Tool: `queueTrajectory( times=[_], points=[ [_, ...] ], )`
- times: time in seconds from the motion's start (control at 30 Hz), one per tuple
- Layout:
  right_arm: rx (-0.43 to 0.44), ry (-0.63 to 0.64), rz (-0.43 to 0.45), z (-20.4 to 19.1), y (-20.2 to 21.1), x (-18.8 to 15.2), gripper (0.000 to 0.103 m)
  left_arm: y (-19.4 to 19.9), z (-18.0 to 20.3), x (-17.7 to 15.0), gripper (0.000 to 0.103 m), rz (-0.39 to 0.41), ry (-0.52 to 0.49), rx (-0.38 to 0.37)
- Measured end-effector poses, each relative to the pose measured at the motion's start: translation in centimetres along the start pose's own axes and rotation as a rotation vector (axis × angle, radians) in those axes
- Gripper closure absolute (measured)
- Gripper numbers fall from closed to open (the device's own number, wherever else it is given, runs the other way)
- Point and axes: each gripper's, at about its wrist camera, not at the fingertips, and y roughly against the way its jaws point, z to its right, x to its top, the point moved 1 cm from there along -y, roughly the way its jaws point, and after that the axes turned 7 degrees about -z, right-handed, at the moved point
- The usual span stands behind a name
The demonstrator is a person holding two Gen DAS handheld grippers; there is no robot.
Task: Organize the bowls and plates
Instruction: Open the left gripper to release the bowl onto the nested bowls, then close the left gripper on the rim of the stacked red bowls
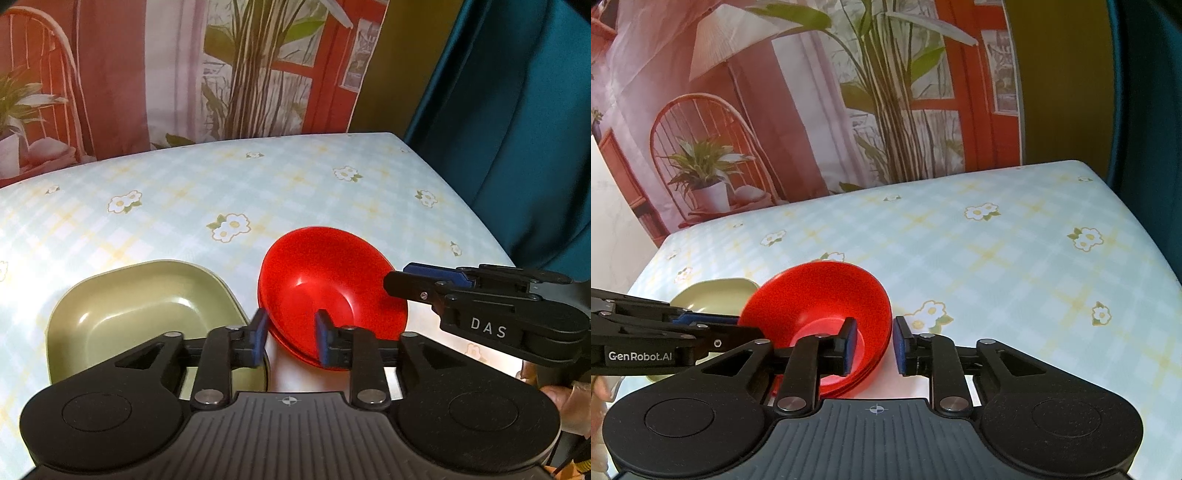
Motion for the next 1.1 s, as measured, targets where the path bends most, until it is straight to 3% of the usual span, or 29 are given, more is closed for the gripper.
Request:
queueTrajectory(
  times=[0.47, 1.1],
  points=[
    [-0.012, -0.003, -0.013, 0.0, -0.4, -0.5, 0.080, -0.1, -0.2, -0.1, 0.068, 0.005, 0.017, -0.002],
    [0.043, -0.079, -0.052, 0.3, -2.2, -1.5, 0.080, -1.8, -1.7, 1.9, 0.068, -0.005, 0.072, -0.045]
  ],
)
